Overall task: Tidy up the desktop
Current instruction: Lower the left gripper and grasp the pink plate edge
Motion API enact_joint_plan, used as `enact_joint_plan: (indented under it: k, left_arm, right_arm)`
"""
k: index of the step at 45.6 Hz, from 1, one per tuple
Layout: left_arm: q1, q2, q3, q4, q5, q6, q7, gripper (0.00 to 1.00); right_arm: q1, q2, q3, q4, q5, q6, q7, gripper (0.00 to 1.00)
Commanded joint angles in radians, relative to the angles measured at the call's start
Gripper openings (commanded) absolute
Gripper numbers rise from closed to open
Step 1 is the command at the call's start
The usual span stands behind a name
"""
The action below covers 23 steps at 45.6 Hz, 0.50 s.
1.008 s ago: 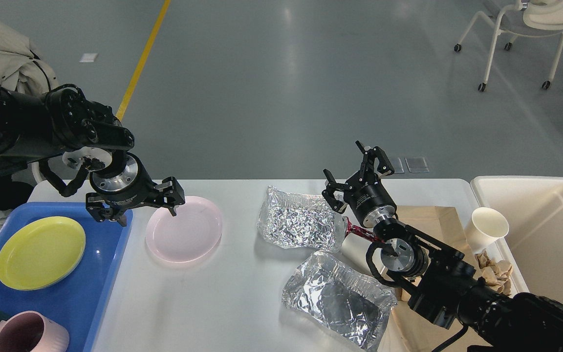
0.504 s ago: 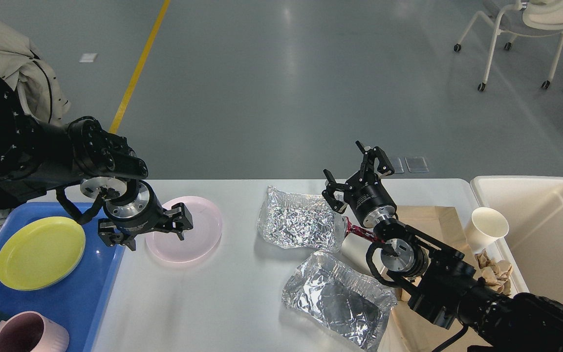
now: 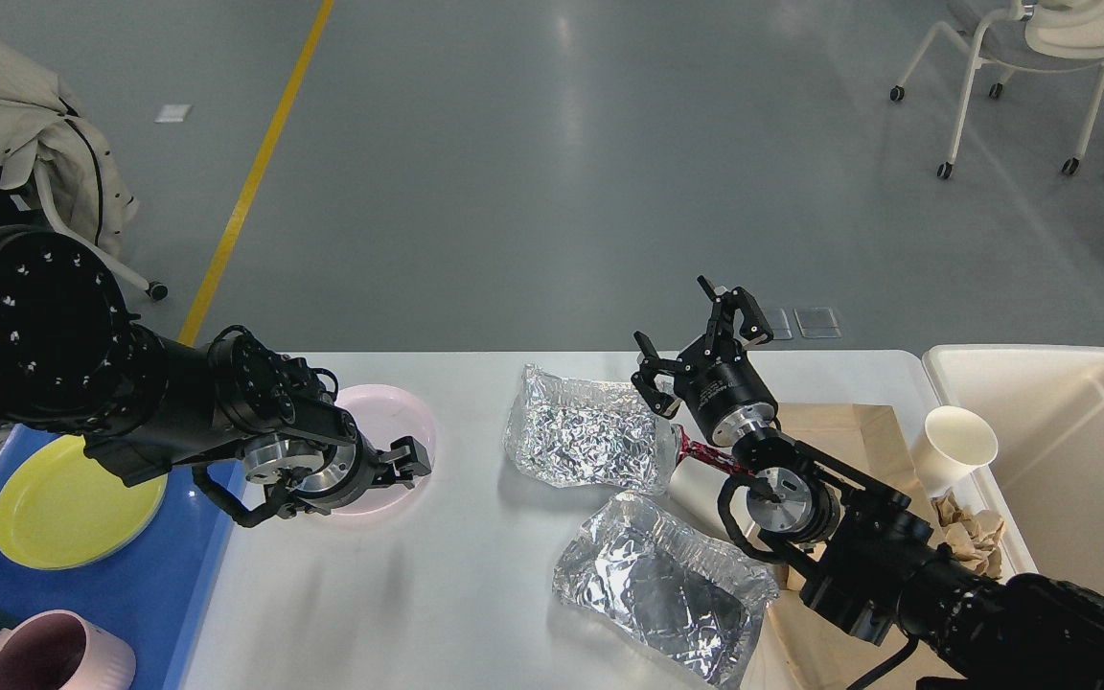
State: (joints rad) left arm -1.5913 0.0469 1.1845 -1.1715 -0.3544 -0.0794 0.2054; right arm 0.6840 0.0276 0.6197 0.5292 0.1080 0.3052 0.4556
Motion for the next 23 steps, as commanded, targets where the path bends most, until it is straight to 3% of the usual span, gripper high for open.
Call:
enact_joint_plan:
  k: [1, 13, 23]
  left_arm:
    - [0.036, -0.002, -0.005, 0.027, 0.000, 0.050, 0.000, 0.97]
    - [0.139, 0.019, -0.006, 0.061, -0.017, 0.179, 0.002, 0.96]
    - [0.226, 0.086, -0.086, 0.108, -0.058, 0.288, 0.002, 0.96]
  right_arm:
    - [0.000, 0.000, 0.000, 0.000, -0.001, 0.000, 0.000, 1.00]
    - [0.000, 0.000, 0.000, 0.000, 0.001, 0.000, 0.000, 1.00]
    - [0.000, 0.000, 0.000, 0.000, -0.001, 0.000, 0.000, 1.00]
